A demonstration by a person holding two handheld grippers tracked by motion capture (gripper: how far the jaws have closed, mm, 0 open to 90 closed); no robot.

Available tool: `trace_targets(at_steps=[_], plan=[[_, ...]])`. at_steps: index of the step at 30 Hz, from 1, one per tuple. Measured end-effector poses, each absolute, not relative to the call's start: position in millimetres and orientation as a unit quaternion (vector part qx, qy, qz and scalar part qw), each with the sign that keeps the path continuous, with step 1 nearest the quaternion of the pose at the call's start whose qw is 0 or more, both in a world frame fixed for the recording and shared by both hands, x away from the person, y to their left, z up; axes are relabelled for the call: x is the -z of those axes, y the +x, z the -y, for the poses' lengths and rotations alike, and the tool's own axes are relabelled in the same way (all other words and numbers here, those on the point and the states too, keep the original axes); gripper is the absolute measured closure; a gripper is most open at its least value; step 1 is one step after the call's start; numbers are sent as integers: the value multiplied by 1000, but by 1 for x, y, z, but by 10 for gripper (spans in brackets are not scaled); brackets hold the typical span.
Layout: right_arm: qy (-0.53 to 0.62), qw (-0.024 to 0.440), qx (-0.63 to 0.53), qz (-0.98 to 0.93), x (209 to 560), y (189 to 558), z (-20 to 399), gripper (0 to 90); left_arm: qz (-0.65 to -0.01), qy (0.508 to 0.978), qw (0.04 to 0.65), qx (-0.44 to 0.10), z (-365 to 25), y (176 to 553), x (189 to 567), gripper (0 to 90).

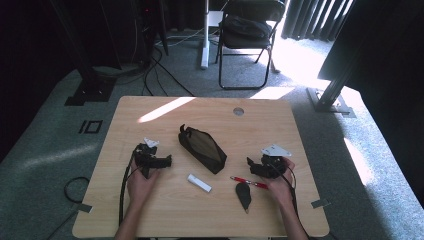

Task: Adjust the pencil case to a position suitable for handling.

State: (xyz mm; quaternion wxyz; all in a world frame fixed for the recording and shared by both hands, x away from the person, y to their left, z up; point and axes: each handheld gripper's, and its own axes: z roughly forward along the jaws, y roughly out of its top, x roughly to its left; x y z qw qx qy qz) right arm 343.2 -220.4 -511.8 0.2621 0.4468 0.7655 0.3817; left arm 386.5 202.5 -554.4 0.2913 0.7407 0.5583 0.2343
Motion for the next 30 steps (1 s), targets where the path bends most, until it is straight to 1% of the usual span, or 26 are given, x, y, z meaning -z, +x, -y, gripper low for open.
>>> trace_targets(at_steps=[14,30], plan=[[420,260,-391,-777,503,346,198,270,-559,740,291,-234,-202,386,554,20],[391,236,-405,-792,497,361,154,275,-559,741,291,-234,-202,386,554,20]])
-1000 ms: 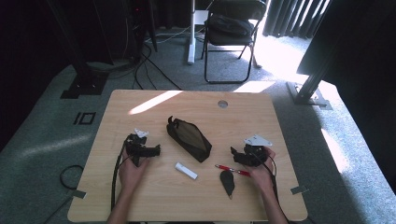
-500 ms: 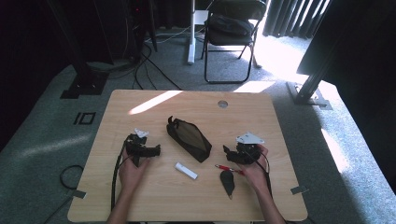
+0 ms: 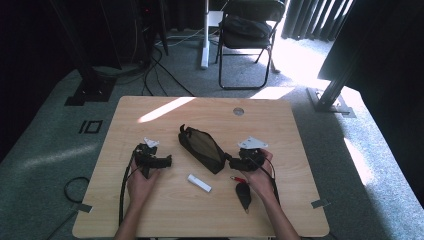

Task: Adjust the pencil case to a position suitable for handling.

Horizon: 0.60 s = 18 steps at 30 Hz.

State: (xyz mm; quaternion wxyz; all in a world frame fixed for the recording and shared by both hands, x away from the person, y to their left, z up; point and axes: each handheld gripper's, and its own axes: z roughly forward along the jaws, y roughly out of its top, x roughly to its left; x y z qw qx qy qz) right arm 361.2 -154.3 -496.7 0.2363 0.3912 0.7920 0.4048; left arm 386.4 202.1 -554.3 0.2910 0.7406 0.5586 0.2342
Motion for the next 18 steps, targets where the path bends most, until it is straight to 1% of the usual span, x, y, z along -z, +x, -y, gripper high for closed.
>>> trace_targets(at_steps=[12,17,18], plan=[[367,222,-382,-819,503,384,114,277,-559,740,291,-234,-202,386,554,20],[374,223,-370,-821,506,388,120,339,-559,740,291,-234,-202,386,554,20],[374,223,-370,-821,506,388,120,339,-559,740,291,-234,-202,386,554,20]])
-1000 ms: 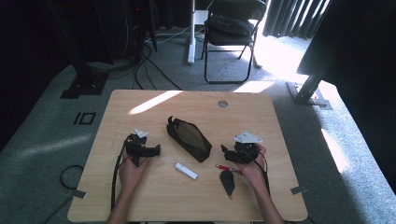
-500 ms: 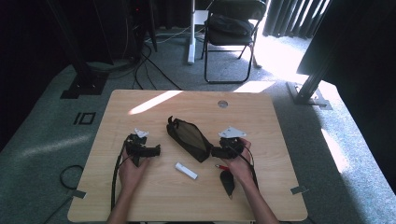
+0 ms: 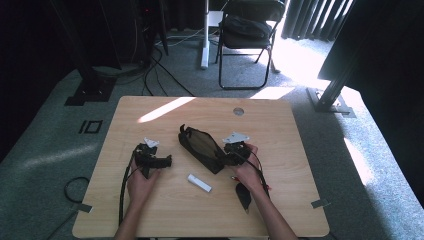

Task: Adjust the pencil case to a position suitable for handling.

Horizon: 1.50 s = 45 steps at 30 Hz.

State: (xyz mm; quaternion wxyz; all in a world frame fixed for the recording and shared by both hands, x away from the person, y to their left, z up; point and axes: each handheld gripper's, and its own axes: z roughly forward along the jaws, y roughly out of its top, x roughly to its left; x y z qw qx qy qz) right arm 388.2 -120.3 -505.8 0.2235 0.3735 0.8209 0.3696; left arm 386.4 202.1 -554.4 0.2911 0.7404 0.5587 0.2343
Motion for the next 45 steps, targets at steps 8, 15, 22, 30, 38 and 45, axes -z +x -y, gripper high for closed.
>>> trace_targets(at_steps=[8,15,22,30,38,45], plan=[[362,216,-341,-840,510,390,146,595,-559,740,291,-234,-202,386,554,20],[356,224,-336,-843,510,382,172,631,-559,741,291,-235,-202,386,554,20],[350,230,-330,-846,511,373,190,635,-559,741,290,-235,-202,385,554,20],[347,230,-334,-846,511,364,200,629,-558,741,290,-235,-202,386,554,20],[389,249,-376,-803,502,349,215,351,-558,741,290,-234,-202,386,554,20],[394,272,-395,-784,492,333,225,344,-558,741,290,-234,-202,386,554,20]])
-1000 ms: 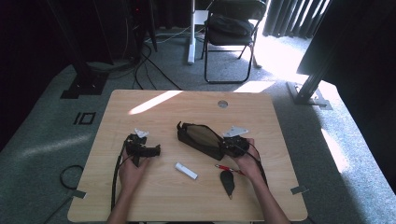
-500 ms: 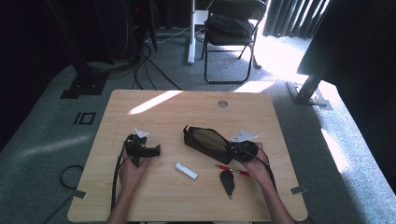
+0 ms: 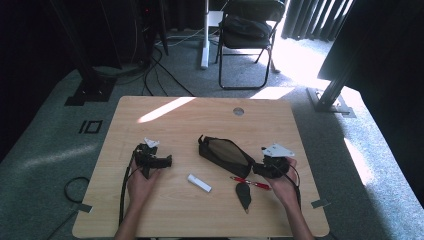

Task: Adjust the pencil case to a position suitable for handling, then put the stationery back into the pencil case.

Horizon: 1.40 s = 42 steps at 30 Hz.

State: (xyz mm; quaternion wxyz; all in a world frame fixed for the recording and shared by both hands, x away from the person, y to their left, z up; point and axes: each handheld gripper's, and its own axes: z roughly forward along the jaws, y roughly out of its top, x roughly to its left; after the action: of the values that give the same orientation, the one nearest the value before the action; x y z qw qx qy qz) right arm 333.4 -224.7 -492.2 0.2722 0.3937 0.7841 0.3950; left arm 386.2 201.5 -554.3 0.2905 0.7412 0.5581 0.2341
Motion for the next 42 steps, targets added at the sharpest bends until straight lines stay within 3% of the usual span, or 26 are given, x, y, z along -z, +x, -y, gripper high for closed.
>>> trace_targets(at_steps=[14,28,42], plan=[[379,276,-389,-793,496,305,236,337,-558,741,291,-234,-201,386,554,20],[372,260,-352,-819,523,281,242,206,-558,741,291,-234,-201,386,554,20],[331,247,-314,-855,546,260,229,139,-558,741,291,-234,-201,386,554,20]])
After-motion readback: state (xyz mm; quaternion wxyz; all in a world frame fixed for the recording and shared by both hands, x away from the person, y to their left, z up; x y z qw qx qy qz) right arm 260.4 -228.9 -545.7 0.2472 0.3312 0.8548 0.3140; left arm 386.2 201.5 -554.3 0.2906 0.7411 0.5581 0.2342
